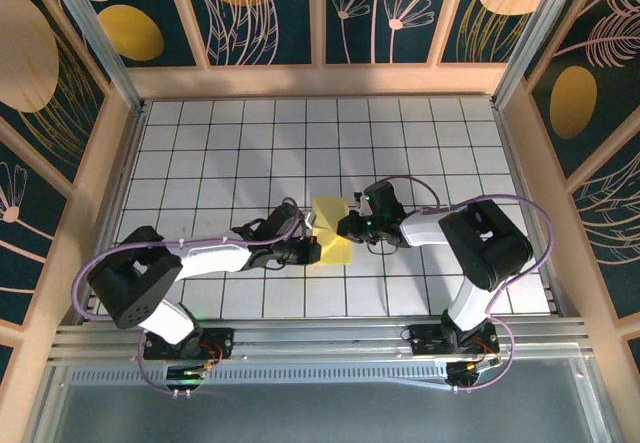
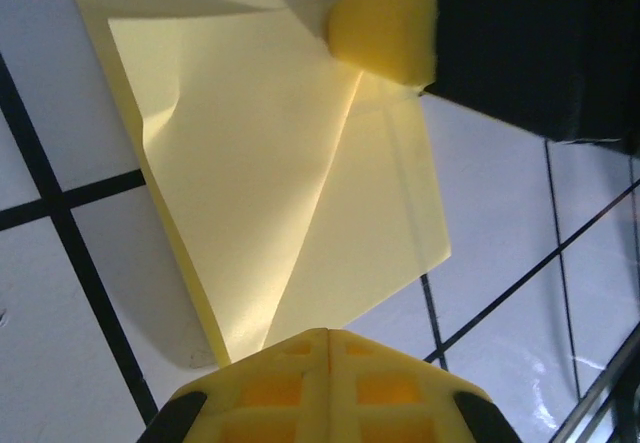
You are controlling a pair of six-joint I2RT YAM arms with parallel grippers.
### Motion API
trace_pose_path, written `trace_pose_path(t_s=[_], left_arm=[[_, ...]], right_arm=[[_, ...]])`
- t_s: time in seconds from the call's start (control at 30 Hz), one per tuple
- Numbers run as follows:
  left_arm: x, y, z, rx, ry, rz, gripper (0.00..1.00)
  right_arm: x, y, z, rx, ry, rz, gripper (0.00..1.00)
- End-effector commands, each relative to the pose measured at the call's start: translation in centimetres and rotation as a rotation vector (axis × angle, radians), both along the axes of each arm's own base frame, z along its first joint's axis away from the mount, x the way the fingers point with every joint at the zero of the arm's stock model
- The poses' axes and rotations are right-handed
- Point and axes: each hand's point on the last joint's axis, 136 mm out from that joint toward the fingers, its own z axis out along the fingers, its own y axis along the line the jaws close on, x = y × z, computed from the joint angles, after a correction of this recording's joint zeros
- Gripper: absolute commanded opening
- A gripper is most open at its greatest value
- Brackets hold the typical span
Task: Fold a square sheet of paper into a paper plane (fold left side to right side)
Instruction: Fold the triangle a second time at the center of the table.
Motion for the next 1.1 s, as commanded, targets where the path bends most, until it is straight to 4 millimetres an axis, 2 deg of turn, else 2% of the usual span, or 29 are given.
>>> trace_pose_path(t_s=[0.0,0.57,1.07], left_arm=[[-0.1,-0.1,-0.6,-0.005,0.016,-0.009,0.01],[1.0,-0.6,-2.1,0.032,0.02,0.02,0.0],[-1.6,2.2,-4.0,0.093,0.069,0.006,0.0]], right_arm=[[-2.3,-2.9,-4.5,-0.157,0.127,-0.029,0.0],[-2.4,-2.9,-4.5,-0.156,0.128,-0.027,0.0],[-2.4,-3.1,-4.7,-0.173,0.132,-0.022,0.0]])
